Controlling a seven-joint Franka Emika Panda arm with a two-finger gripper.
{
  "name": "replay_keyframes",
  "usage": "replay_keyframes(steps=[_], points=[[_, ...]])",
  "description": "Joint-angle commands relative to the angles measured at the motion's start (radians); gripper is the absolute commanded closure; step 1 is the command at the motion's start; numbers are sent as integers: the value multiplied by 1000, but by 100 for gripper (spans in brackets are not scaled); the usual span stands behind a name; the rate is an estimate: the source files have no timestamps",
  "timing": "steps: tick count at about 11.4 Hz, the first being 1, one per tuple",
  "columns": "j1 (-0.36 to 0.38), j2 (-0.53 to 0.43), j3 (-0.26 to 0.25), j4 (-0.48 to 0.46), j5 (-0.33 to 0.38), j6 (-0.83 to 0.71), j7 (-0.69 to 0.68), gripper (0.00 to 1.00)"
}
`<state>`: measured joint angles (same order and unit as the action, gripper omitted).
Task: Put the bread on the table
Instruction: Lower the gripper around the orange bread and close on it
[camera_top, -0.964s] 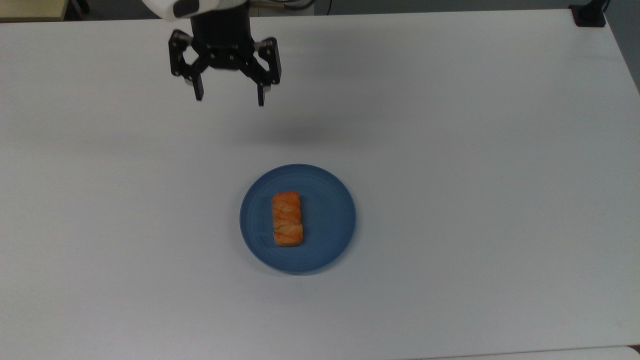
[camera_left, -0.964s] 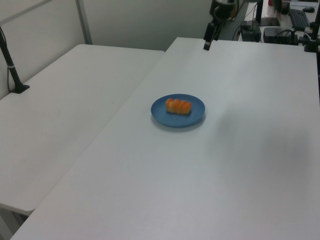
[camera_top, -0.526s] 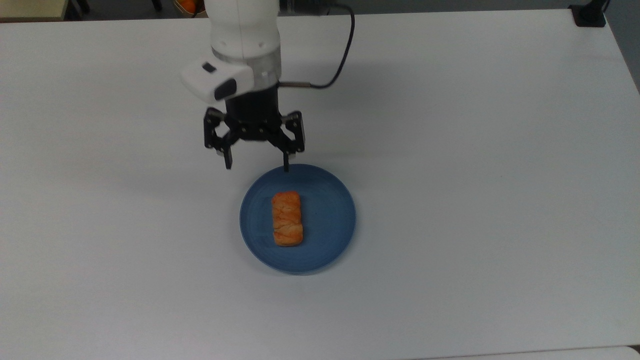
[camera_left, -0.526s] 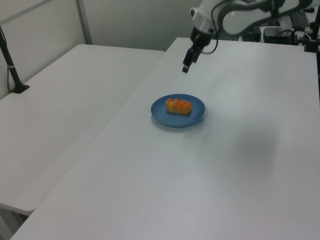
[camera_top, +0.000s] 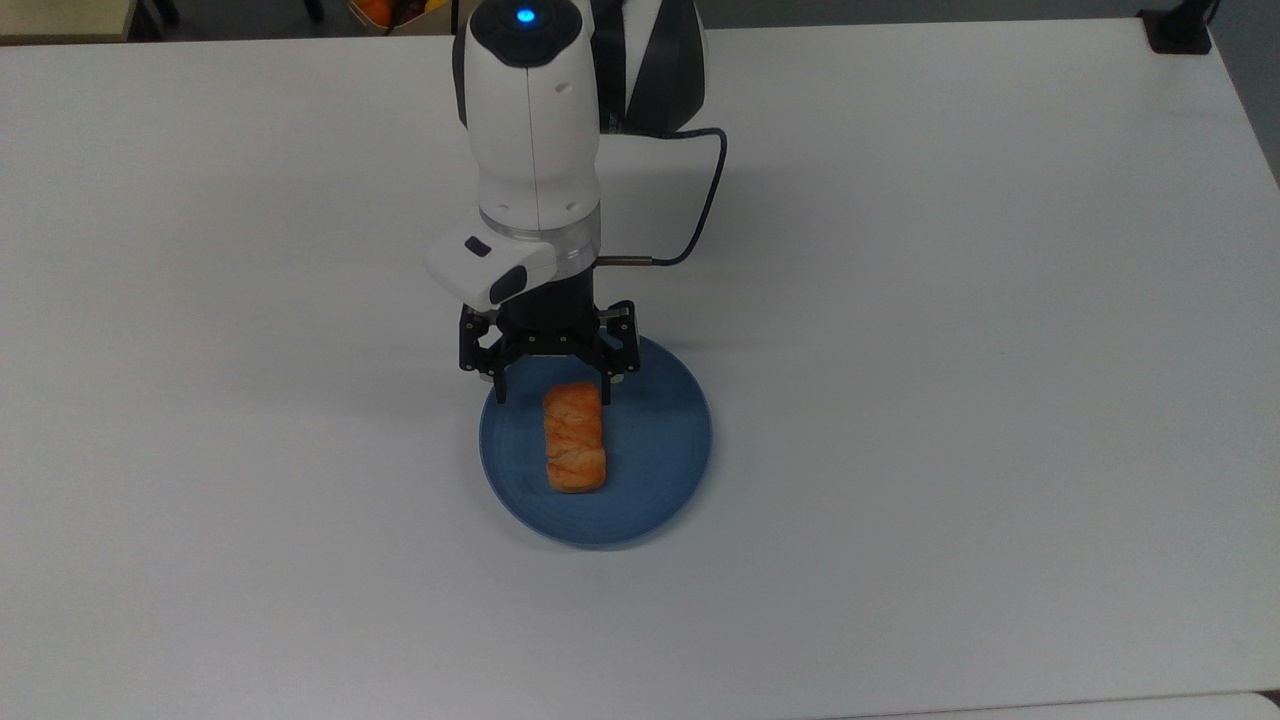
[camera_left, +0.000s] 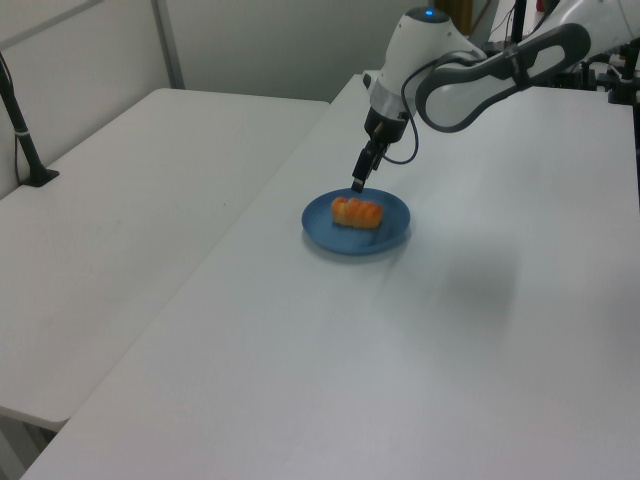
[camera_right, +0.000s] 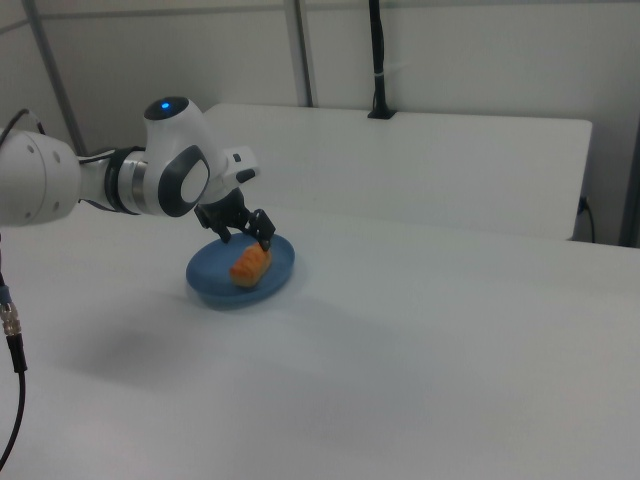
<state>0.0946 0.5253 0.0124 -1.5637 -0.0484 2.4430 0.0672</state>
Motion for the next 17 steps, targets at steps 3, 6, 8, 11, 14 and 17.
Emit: replay_keyframes(steps=[3,6,8,11,14,17], points=[[14,85,-6,13,-16,96,20,0],[23,136,-6,13,-14,186,35,0],[23,145,-6,13,-14,203,62,0],[25,144,-6,13,-21,203,62,23],[27,137,-6,13,-22,203,62,67],[25,128,-6,11,-54,200,60,93]])
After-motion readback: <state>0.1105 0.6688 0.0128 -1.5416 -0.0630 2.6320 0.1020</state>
